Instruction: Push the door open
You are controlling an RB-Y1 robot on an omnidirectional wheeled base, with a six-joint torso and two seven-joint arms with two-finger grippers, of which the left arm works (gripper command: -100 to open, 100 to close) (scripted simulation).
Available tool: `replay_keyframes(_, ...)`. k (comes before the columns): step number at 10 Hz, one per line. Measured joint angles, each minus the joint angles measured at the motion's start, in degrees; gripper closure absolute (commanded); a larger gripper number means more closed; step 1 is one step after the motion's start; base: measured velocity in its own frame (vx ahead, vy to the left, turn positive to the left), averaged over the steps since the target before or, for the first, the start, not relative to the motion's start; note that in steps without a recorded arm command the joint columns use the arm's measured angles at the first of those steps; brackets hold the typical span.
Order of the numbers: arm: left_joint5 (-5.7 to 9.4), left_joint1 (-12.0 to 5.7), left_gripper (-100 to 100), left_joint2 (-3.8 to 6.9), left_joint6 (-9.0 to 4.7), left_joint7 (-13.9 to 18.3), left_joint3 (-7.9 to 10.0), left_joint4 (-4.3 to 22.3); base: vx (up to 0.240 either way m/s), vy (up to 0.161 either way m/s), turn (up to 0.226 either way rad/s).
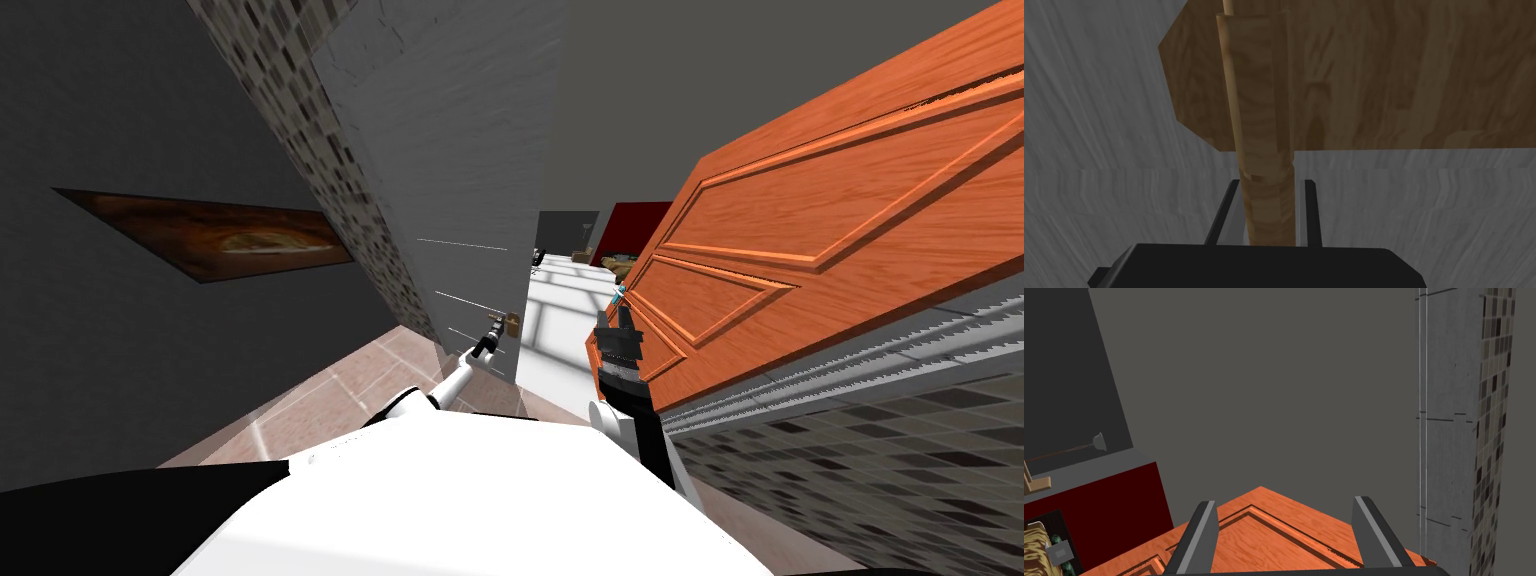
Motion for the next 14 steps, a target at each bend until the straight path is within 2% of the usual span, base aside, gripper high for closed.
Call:
replay_keyframes(1,0.06,-0.17,100,-0.01,-0.20,0.1,0.18,1.0,0.130,-0.090,0.041)
replay_keyframes(4,0.15,0.56,100,0.13,0.27,-0.5,1.17,0.8,0.150,-0.100,0.037)
replay_keyframes(5,0.24,0.12,100,0.53,-0.27,-0.3,1.41,1.5,0.152,-0.166,0.068)
replay_keyframes(6,0.36,-0.34,100,0.71,-0.65,-0.3,2.06,2.2,0.148,-0.158,0.057)
replay_keyframes(7,0.40,0.81,100,1.10,0.32,-0.8,2.79,-0.1,0.162,-0.141,0.067)
replay_keyframes(8,0.57,0.18,100,1.62,0.21,-0.5,3.13,0.8,0.167,-0.115,0.050)
replay_keyframes(9,0.67,-0.56,100,1.64,-0.66,-0.4,3.64,2.5,0.158,-0.108,0.058)
replay_keyframes(10,0.72,-0.31,100,1.76,-0.80,-0.5,4.24,2.3,0.119,-0.123,0.064)
replay_keyframes(13,0.96,0.84,100,2.11,0.05,-1.7,6.60,0.8,0.161,-0.161,0.090)
replay_keyframes(14,1.11,0.15,100,2.14,-0.25,-1.9,7.41,1.9,0.141,-0.140,0.046)
